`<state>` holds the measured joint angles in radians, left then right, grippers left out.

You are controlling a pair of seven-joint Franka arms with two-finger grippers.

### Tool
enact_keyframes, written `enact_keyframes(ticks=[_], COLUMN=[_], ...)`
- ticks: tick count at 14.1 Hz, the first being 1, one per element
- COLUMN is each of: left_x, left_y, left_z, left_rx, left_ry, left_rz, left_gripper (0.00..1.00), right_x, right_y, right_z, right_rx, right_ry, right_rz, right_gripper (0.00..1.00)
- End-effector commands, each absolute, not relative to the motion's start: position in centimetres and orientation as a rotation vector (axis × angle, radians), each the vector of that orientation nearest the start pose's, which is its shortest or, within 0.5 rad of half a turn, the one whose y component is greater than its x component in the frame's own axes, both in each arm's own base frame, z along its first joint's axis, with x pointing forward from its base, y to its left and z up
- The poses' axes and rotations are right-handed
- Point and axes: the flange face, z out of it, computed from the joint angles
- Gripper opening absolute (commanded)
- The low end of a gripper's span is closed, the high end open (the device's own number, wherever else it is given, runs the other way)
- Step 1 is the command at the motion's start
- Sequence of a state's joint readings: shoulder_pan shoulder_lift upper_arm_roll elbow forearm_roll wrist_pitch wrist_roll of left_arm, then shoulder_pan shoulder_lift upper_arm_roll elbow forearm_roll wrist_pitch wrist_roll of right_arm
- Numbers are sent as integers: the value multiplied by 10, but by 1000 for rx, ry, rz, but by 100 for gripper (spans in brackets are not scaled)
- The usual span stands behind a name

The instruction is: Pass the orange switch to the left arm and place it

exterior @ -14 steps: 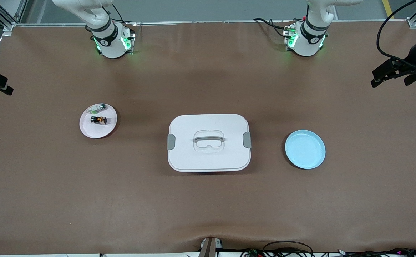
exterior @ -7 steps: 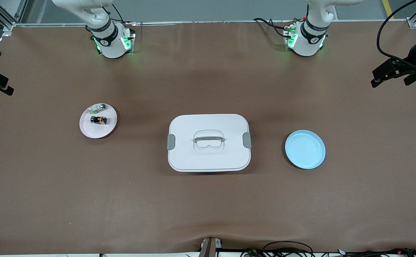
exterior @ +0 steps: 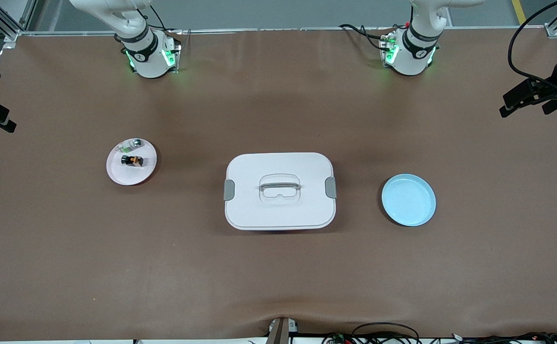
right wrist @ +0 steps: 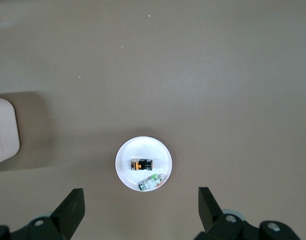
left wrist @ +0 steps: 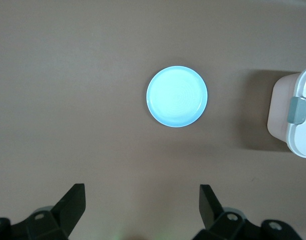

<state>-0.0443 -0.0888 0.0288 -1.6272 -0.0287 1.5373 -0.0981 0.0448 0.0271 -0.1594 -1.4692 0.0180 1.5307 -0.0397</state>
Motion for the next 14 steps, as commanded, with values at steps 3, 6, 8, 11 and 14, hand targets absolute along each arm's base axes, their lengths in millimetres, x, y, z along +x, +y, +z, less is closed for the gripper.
enact_keyframes(ticks=[3,6,8,11,14], left_x=[522,524,524,523,525], left_y=[-10,-13,-14,-13,-14], left_z=[640,636,635,633,627], left_rx=[-3186,-3185,-3185,-3185,-3183], left_ry=[-116,-109,-107,-107,-107], left_rz=[48,63,68,75,97], left_gripper=[100,100,100,100,100], right_x=[578,605,608,610,597], right_y=[-69,-59,-68,-69,-65], right_z=[618,564,556,513,456], right_rx=[-3139,-3156,-3140,-3133,-3129], right_ry=[170,146,160,156,148], right_rz=[17,146,139,228,223], right_gripper=[100,100,100,100,100])
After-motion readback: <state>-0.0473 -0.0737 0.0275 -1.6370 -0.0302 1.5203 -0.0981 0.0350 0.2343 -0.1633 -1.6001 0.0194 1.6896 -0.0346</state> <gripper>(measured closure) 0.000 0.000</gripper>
